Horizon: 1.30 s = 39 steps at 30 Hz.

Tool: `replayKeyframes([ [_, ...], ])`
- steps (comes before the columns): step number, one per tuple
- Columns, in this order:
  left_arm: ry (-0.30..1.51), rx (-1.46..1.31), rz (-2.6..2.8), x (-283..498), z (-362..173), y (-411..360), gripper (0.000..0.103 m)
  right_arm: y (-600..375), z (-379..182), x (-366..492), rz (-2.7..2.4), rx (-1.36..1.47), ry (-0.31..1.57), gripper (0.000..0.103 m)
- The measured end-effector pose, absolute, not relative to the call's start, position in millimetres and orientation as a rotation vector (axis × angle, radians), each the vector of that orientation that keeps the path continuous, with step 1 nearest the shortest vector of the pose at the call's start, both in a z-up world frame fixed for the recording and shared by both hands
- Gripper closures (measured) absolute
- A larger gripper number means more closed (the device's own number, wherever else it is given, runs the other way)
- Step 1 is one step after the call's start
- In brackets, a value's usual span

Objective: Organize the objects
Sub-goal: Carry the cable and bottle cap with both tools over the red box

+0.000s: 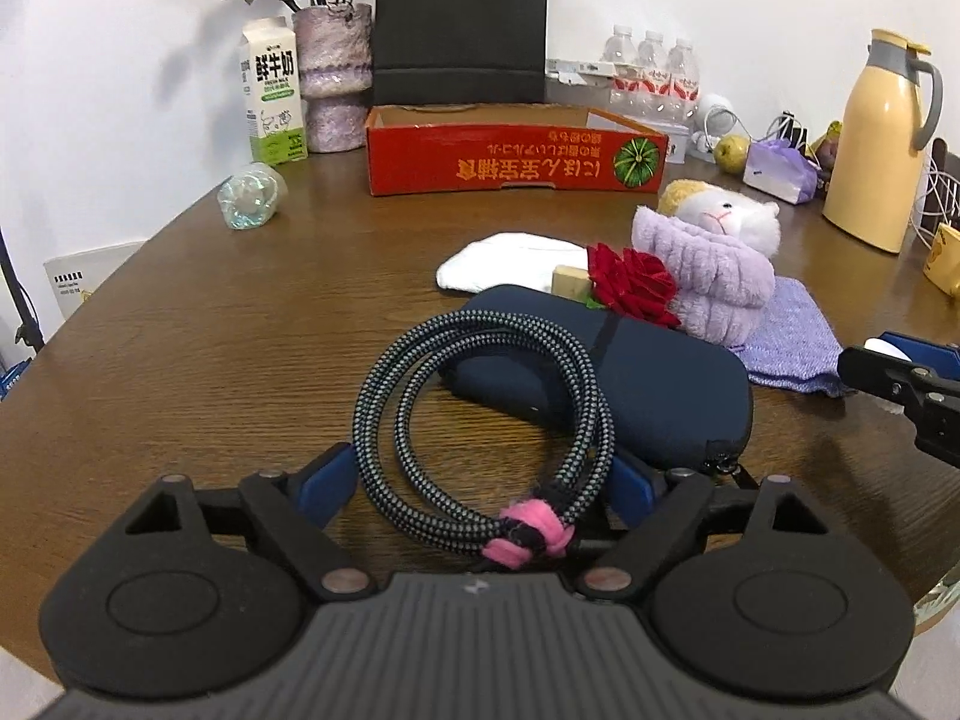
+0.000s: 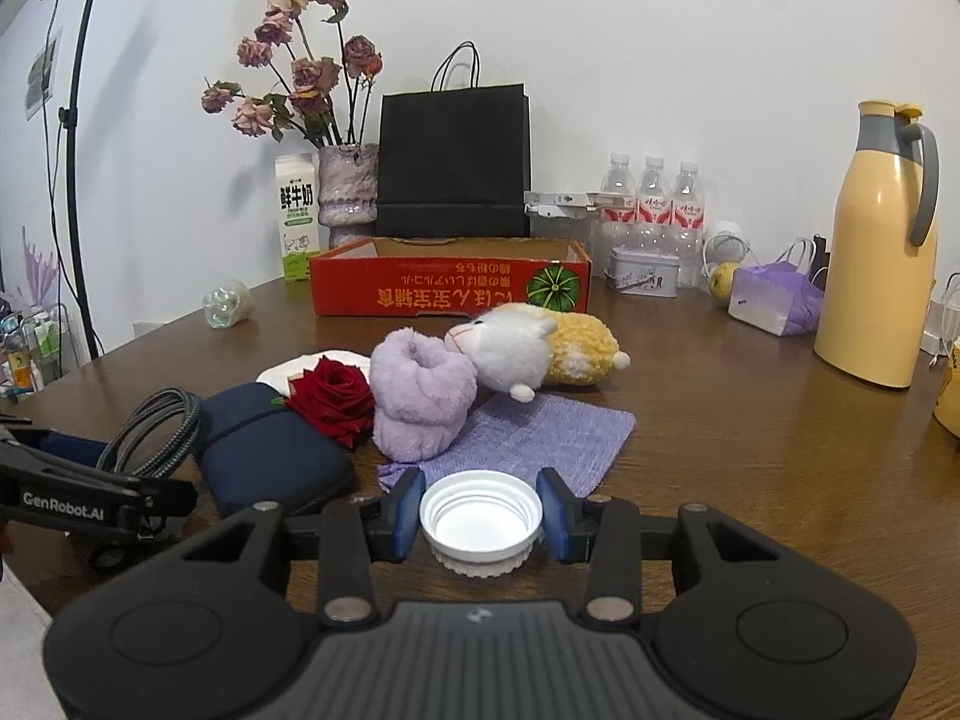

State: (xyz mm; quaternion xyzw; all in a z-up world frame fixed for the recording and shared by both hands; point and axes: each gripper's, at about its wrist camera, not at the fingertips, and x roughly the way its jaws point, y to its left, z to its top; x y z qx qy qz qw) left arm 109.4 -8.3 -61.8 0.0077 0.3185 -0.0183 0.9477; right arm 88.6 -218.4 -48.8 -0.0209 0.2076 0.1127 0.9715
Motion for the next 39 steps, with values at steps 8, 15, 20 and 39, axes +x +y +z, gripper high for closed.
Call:
replayKeyframes([
  [8, 0.608, 0.017, -0.031, 96, -46, -6, 0.016, -215, -37, 78, 0.230, -0.047, 0.385, 0.064],
  [15, 0.571, 0.011, -0.030, 94, -30, -7, 0.016, -212, -25, 75, 0.235, -0.056, 0.350, 0.064],
  [20, 0.547, 0.012, -0.032, 98, -19, -8, 0.016, -209, -17, 79, 0.246, -0.060, 0.329, 0.064],
  [39, 0.480, -0.011, -0.037, 156, 30, -7, 0.016, -192, 29, 140, 0.289, -0.052, 0.269, 0.064],
])
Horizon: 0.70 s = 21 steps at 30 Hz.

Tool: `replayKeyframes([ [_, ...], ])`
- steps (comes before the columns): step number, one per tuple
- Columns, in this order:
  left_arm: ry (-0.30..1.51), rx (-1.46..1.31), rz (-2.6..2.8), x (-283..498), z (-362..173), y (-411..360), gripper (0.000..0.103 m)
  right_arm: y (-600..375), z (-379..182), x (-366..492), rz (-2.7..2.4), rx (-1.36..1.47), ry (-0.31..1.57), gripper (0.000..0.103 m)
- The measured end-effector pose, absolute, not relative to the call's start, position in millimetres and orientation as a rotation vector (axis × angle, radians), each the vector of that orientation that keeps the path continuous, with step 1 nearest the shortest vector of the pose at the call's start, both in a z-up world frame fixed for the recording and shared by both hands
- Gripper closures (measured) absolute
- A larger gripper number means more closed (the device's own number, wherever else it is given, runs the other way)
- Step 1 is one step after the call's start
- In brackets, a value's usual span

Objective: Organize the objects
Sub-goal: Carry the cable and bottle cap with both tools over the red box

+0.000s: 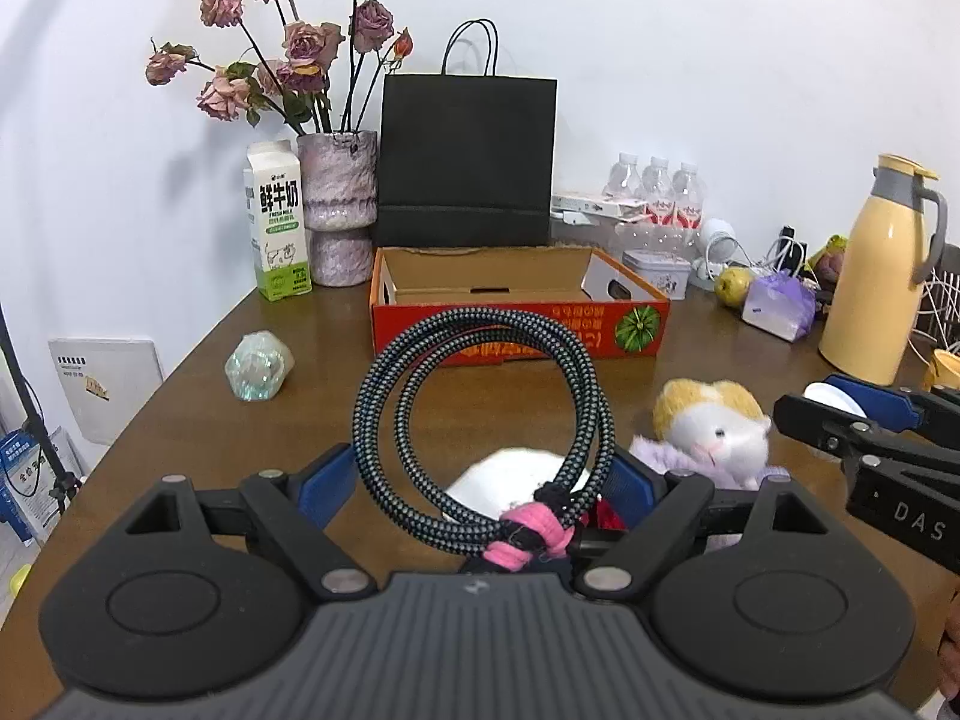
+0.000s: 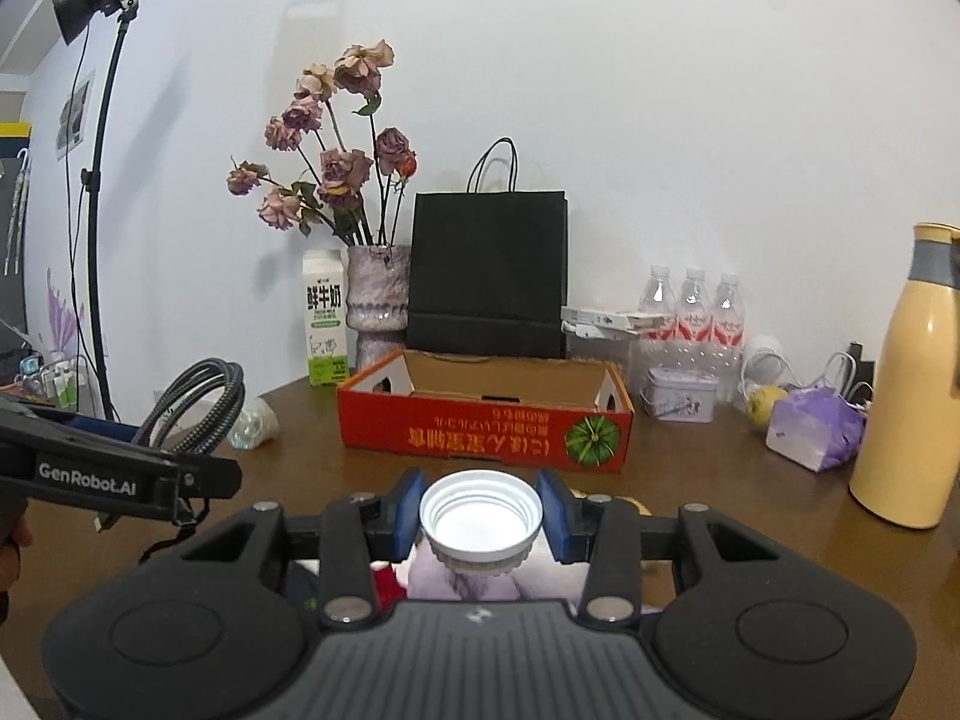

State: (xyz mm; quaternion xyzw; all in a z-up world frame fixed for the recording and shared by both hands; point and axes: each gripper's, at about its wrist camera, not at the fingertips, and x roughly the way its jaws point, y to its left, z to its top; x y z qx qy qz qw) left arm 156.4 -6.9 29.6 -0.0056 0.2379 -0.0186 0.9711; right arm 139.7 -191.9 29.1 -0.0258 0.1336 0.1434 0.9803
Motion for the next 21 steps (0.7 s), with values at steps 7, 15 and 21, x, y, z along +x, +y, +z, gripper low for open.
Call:
replayKeyframes([
  [7, 0.481, -0.016, -0.031, 189, 44, -6, 0.016, -182, 45, 176, 0.315, -0.050, 0.263, 0.064],
  [15, 0.481, -0.021, -0.021, 230, 59, -2, 0.016, -175, 58, 222, 0.338, -0.039, 0.274, 0.064],
  [21, 0.485, -0.020, -0.014, 260, 65, 0, 0.016, -169, 64, 254, 0.340, -0.042, 0.289, 0.064],
])
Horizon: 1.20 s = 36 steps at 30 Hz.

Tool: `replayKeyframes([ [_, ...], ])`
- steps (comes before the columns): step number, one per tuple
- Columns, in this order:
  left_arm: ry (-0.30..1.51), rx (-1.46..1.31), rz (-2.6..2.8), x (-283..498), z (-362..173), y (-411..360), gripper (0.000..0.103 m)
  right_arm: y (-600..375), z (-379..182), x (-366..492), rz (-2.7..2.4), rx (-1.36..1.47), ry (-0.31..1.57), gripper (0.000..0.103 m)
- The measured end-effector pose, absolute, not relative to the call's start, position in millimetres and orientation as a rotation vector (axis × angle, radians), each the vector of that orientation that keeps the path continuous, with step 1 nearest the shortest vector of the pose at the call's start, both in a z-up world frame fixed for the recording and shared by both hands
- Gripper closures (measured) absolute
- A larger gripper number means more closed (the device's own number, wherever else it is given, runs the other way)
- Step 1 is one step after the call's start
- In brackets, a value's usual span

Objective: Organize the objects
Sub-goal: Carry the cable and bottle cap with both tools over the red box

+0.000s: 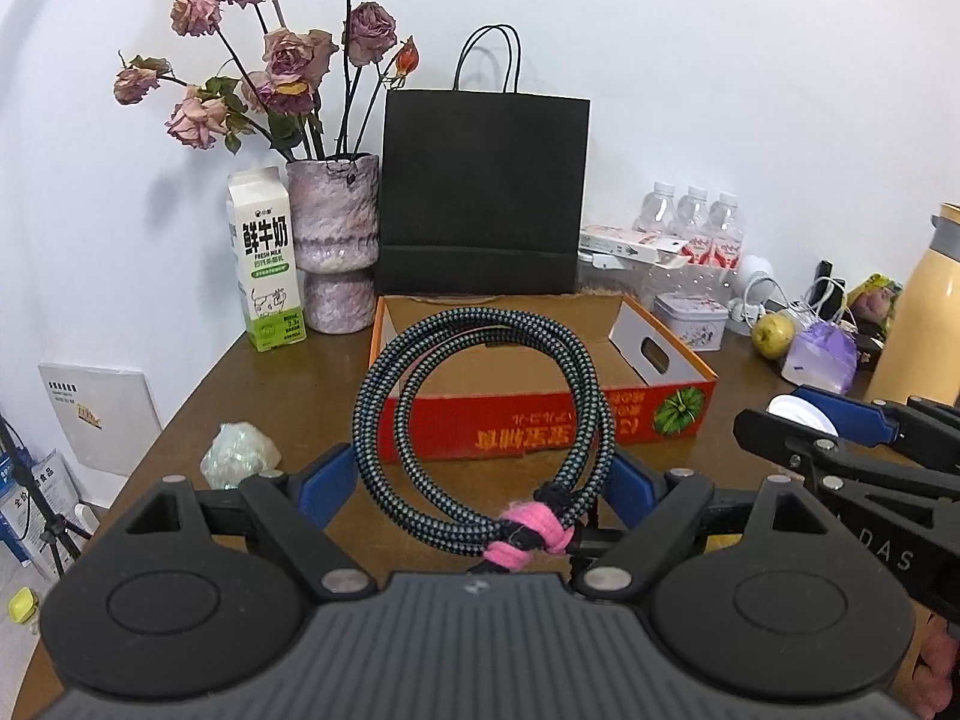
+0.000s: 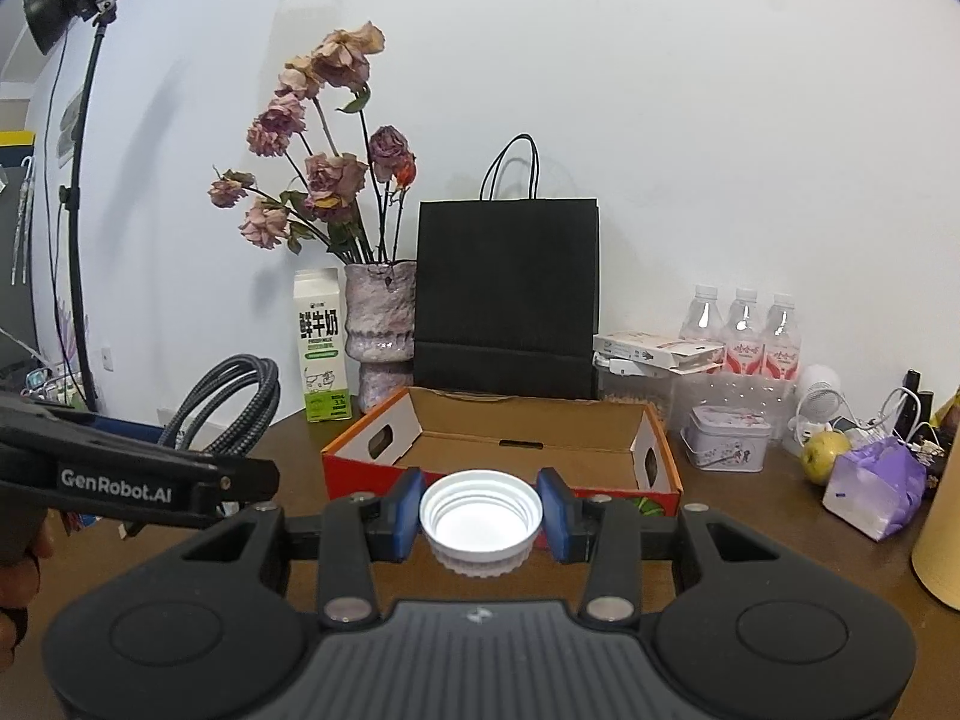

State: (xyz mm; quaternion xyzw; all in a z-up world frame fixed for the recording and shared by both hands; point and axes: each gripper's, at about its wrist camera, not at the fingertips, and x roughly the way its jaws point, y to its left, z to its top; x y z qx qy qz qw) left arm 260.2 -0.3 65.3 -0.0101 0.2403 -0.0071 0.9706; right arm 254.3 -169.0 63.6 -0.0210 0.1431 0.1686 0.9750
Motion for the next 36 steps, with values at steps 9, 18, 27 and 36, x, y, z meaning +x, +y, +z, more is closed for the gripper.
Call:
replayKeyframes([
  [9, 0.502, -0.050, 0.003, 312, 70, 2, 0.016, -160, 66, 306, 0.333, -0.070, 0.321, 0.064],
  [18, 0.512, -0.063, 0.031, 363, 72, 5, 0.016, -154, 70, 360, 0.325, -0.093, 0.359, 0.064],
  [27, 0.518, -0.063, 0.065, 409, 77, 5, 0.016, -144, 71, 413, 0.312, -0.114, 0.409, 0.064],
  [36, 0.570, -0.079, 0.098, 453, 73, 6, 0.016, -139, 66, 465, 0.274, -0.118, 0.478, 0.064],
])
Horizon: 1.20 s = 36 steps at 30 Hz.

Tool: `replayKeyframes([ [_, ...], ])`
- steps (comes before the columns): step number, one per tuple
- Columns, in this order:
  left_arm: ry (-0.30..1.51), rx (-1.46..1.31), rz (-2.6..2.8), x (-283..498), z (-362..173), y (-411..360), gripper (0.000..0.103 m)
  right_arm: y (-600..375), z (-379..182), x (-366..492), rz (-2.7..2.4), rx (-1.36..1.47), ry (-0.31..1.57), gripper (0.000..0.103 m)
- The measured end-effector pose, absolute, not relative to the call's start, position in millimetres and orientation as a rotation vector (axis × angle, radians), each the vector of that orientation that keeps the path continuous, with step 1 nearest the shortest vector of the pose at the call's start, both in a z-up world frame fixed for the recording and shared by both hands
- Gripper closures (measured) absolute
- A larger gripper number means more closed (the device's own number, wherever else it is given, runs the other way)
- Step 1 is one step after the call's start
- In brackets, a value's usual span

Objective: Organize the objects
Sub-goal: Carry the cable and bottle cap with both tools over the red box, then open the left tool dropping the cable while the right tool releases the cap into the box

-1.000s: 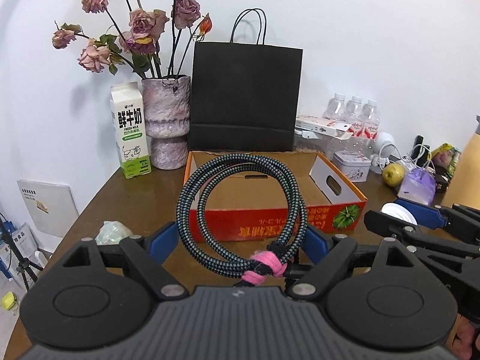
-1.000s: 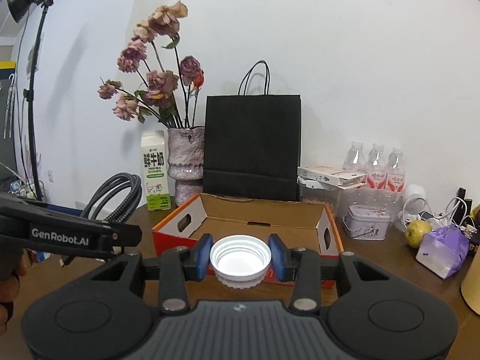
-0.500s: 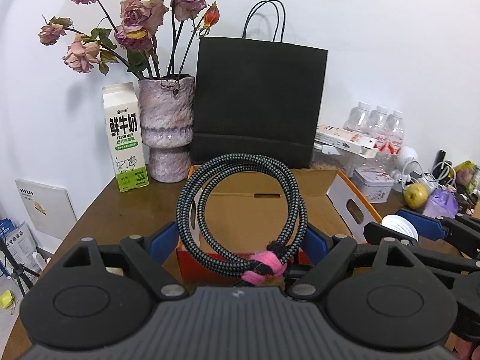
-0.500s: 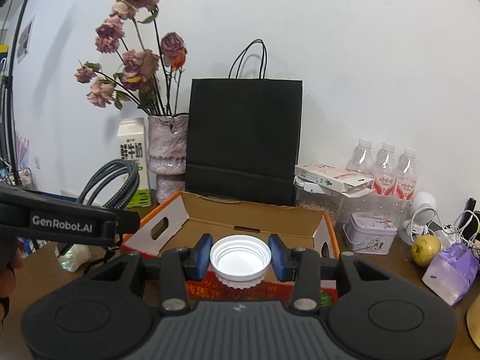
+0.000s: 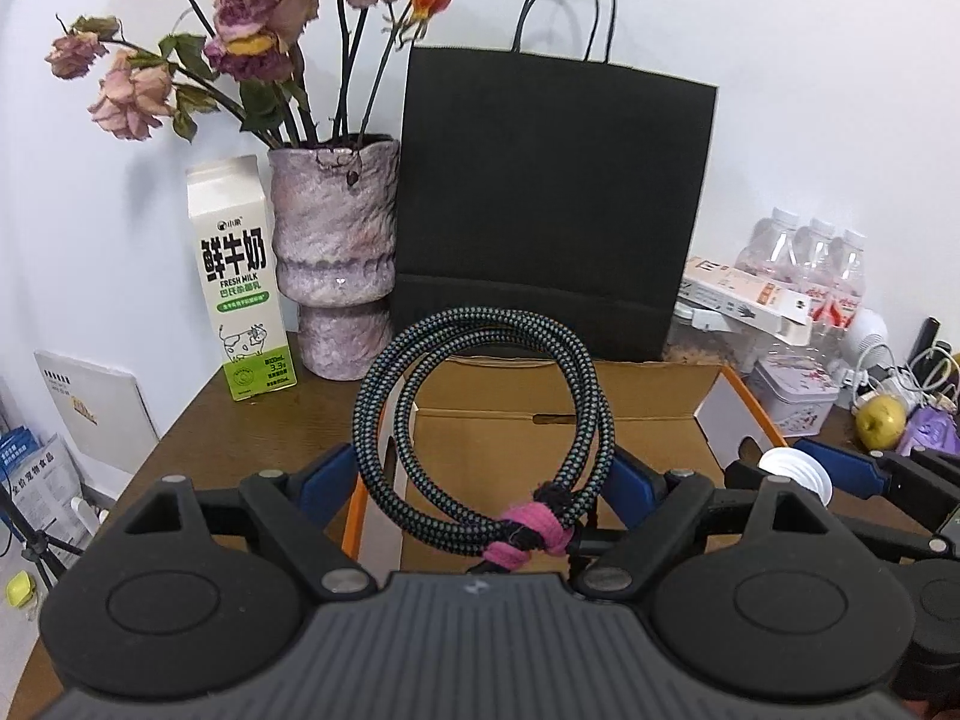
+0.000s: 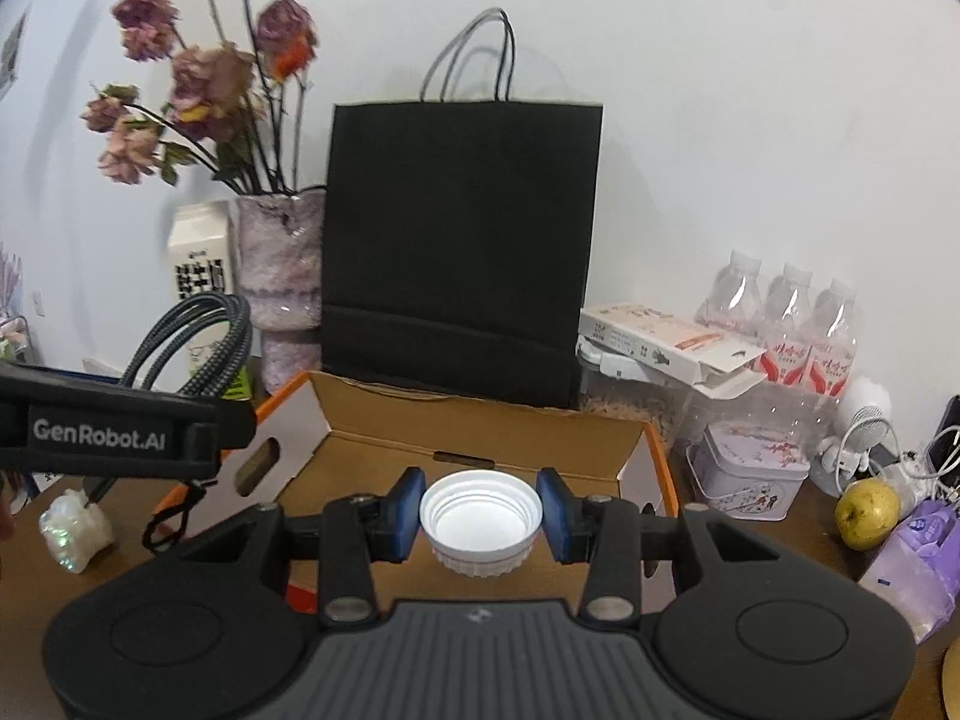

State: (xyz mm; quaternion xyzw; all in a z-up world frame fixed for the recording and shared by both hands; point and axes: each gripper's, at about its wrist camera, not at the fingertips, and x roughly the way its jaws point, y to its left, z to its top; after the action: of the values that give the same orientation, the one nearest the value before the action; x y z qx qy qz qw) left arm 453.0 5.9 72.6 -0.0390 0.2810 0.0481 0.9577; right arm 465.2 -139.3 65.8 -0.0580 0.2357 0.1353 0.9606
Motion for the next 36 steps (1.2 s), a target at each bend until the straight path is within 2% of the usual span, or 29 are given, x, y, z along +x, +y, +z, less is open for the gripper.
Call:
replayKeyframes([
  [14, 0.680, -0.008, 0.219, 522, 41, -7, 0.016, -131, 23, 538, 0.229, -0.136, 0.623, 0.064],
  [30, 0.712, 0.005, 0.254, 548, 15, -14, 0.014, -128, -11, 566, 0.144, -0.135, 0.723, 0.064],
  [31, 0.711, -0.005, 0.249, 548, 15, -13, 0.013, -129, -11, 566, 0.145, -0.131, 0.721, 0.061],
  [32, 0.709, -0.023, 0.243, 547, 15, -11, 0.012, -129, -11, 565, 0.150, -0.128, 0.720, 0.049],
  [33, 0.701, -0.038, 0.242, 546, 15, -9, 0.003, -130, -11, 565, 0.154, -0.126, 0.719, 0.040],
  [34, 0.685, -0.054, 0.242, 544, 17, -7, 0.000, -130, -10, 563, 0.153, -0.130, 0.711, 0.019],
  [35, 0.669, -0.065, 0.245, 542, 18, -5, 0.000, -131, -9, 560, 0.145, -0.137, 0.697, 0.009],
  [36, 0.662, -0.072, 0.242, 541, 20, -4, 0.000, -131, -8, 557, 0.135, -0.146, 0.675, 0.008],
])
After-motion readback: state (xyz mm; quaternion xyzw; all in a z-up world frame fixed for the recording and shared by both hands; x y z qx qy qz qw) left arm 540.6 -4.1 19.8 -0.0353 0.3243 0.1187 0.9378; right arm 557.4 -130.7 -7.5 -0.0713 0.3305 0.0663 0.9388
